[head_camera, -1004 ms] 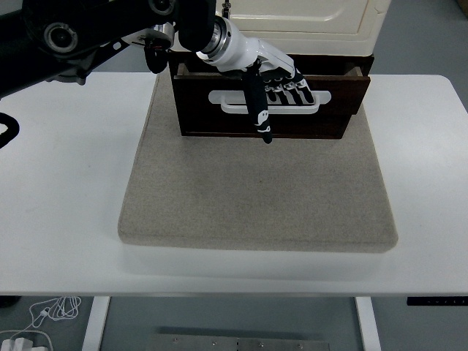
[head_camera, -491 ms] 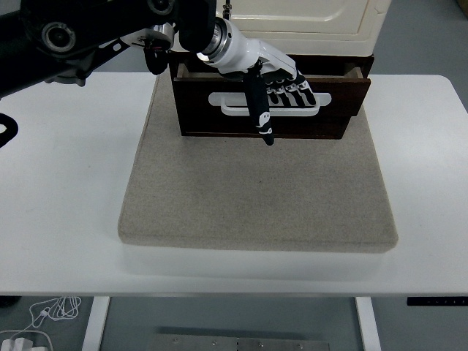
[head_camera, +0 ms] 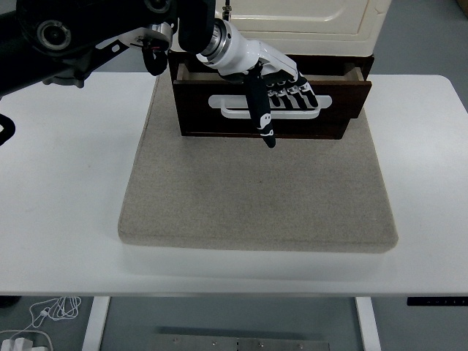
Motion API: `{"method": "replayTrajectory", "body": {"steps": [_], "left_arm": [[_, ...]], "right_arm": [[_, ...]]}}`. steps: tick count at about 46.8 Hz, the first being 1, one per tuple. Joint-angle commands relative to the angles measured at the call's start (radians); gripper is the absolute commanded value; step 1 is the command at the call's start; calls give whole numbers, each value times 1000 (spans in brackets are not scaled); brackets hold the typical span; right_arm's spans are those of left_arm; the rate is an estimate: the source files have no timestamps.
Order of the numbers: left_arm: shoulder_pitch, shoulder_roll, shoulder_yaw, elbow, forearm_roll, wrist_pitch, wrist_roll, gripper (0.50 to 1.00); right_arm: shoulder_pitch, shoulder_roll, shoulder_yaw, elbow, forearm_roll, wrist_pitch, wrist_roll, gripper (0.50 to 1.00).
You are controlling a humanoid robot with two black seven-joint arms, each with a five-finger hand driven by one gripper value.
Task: Open the drawer under the combination cabinet
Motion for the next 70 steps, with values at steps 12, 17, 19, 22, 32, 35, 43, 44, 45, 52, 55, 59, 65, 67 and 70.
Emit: {"method": "replayTrajectory", "body": {"steps": [12, 17, 19, 22, 32, 35, 43, 44, 45, 52, 55, 59, 65, 67, 70], "left_arm": [[0, 0, 0, 0, -16, 1, 0, 1000], [0, 0, 0, 0, -16, 1, -2, 1000], [0, 0, -2, 2, -14, 1, -2, 1000], [0, 0, 0, 3, -13, 1, -3, 1000], [0, 0, 0, 5, -2, 1, -5, 999], [0, 0, 0, 5, 1, 1, -5, 999], [1, 0, 3, 6, 5, 1, -3, 999], [1, 0, 5, 6, 5, 1, -3, 999], [1, 0, 6, 6, 5, 1, -3, 999], [3, 0, 15, 9, 7, 13, -5, 994], [3, 0, 17, 11, 9, 19, -5, 994], [4, 0, 17, 11, 10, 21, -5, 994], [4, 0, 20, 11, 10, 21, -5, 994], [4, 0, 23, 11, 13, 21, -5, 994], [6, 0, 26, 11, 25, 21, -5, 994]], "right_arm": [[0, 0, 0, 0, 0, 0, 0, 928], [0, 0, 0, 0, 0, 0, 0, 928], [0, 0, 0, 0, 0, 0, 0, 928], [0, 0, 0, 0, 0, 0, 0, 928], [0, 0, 0, 0, 0, 0, 0, 928], [0, 0, 0, 0, 0, 0, 0, 928], [0, 0, 0, 0, 0, 0, 0, 928], [0, 0, 0, 0, 0, 0, 0, 928], [0, 0, 0, 0, 0, 0, 0, 928], [0, 0, 0, 0, 0, 0, 0, 928], [0, 0, 0, 0, 0, 0, 0, 928], [0, 0, 0, 0, 0, 0, 0, 928], [0, 0, 0, 0, 0, 0, 0, 928], [0, 0, 0, 0, 0, 0, 0, 928], [0, 0, 0, 0, 0, 0, 0, 928]]}}
